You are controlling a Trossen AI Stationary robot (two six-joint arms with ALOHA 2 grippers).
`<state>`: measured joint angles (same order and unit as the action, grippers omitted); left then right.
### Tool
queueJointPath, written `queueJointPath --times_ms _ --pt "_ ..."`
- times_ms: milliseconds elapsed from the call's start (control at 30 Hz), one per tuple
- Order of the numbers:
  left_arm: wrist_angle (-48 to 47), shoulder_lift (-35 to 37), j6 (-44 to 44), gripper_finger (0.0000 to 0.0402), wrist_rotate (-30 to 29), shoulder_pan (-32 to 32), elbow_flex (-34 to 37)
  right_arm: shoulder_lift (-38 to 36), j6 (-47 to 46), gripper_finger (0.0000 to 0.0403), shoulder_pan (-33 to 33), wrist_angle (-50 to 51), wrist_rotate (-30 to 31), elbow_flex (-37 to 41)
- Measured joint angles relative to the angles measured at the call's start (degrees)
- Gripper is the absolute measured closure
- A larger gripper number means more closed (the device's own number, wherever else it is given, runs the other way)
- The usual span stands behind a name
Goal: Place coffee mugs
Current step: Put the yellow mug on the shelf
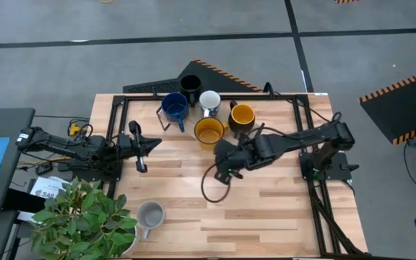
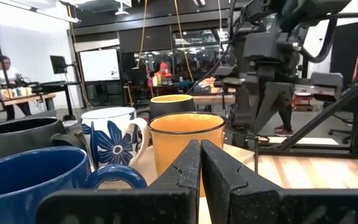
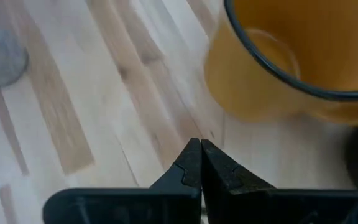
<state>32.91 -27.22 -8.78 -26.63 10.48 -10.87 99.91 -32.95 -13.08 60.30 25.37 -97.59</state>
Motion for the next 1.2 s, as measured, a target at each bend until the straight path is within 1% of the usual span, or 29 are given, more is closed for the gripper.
queueJointPath --times_ms 133,267,400,533,833,933,1200 --pt "-0.15 0.00 0.00 0.0401 0.68 0.00 0.01 1.62 0.03 0.0384 0.88 0.16 1.51 -0.07" --pt "-0.27 0.00 0.03 0.0401 0.67 -0.02 0.02 2.67 0.00 0.0384 0.92 0.34 6.36 -0.10" --pt "-0.03 0.01 0.26 0.0401 0.65 0.00 0.00 3.67 -0.01 0.0383 1.10 0.16 8.79 -0.10" --pt "-0.03 0.02 0.39 0.0401 0.63 0.00 0.02 4.51 0.05 0.0383 1.20 0.86 9.11 0.01" --pt "-0.03 0.00 0.42 0.0401 0.63 0.00 0.02 4.55 0.75 0.0383 1.25 -1.24 9.96 -0.01" --pt "-0.03 0.01 0.42 0.0401 0.63 0.00 0.01 4.55 1.88 0.0383 1.28 -2.18 10.89 -0.01" --pt "-0.03 0.01 0.38 0.0402 0.61 0.00 0.01 4.55 4.94 0.0383 2.79 -5.18 10.83 -0.01"
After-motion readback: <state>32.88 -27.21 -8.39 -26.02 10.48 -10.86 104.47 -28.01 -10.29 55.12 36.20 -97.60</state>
